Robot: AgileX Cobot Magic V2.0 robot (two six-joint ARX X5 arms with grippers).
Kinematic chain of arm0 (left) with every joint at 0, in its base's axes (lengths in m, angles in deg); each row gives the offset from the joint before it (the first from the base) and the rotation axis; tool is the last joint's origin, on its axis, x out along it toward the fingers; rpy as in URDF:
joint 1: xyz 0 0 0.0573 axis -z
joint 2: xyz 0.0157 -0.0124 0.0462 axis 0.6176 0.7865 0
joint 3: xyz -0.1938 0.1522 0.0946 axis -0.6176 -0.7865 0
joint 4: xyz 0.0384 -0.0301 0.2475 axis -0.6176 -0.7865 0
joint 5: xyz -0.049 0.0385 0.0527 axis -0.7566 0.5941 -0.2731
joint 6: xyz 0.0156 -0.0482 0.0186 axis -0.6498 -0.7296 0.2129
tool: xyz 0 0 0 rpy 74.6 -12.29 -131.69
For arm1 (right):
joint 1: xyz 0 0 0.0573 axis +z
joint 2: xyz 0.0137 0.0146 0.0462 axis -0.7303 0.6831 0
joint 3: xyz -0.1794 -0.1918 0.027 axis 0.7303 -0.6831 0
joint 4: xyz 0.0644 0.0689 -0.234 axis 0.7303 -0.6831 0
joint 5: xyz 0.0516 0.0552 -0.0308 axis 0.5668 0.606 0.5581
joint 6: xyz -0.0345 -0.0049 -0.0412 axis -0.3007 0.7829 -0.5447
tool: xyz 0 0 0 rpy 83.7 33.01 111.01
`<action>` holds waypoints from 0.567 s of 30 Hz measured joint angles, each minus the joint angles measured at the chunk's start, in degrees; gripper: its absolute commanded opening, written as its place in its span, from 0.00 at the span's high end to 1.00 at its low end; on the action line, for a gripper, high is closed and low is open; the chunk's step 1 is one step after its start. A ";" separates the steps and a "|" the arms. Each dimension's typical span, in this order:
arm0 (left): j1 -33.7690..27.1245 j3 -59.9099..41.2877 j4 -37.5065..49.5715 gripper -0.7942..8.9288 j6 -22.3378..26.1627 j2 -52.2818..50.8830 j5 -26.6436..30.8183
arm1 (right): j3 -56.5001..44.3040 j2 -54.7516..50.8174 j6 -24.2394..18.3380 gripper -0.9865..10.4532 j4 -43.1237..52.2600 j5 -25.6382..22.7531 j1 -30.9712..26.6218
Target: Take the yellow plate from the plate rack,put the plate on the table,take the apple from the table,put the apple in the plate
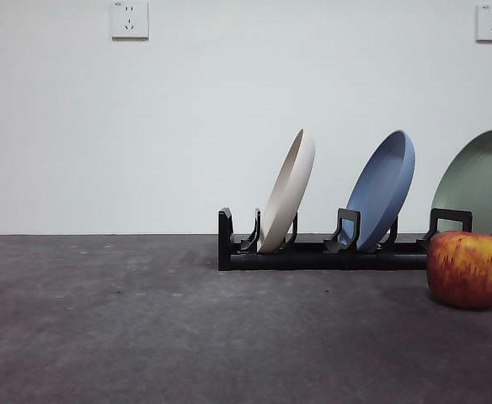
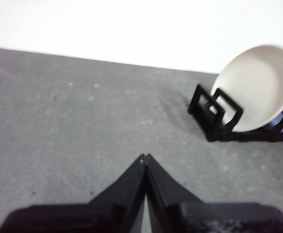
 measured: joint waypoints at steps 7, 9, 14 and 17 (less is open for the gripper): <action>0.00 12.48 -5.27 0.92 0.00 8.81 -5.84 | 13.07 8.37 -0.15 0.92 -10.62 4.28 0.00; 0.00 16.15 -6.19 0.92 0.00 11.58 -9.14 | 17.14 11.19 -1.09 0.92 -14.10 6.45 0.00; 0.00 25.03 -10.34 0.92 0.04 17.77 -14.16 | 27.08 18.01 -4.83 0.92 -22.21 10.10 0.00; 0.00 30.32 -13.66 0.92 0.70 20.70 -16.06 | 32.92 21.44 -6.69 0.92 -25.75 11.80 0.00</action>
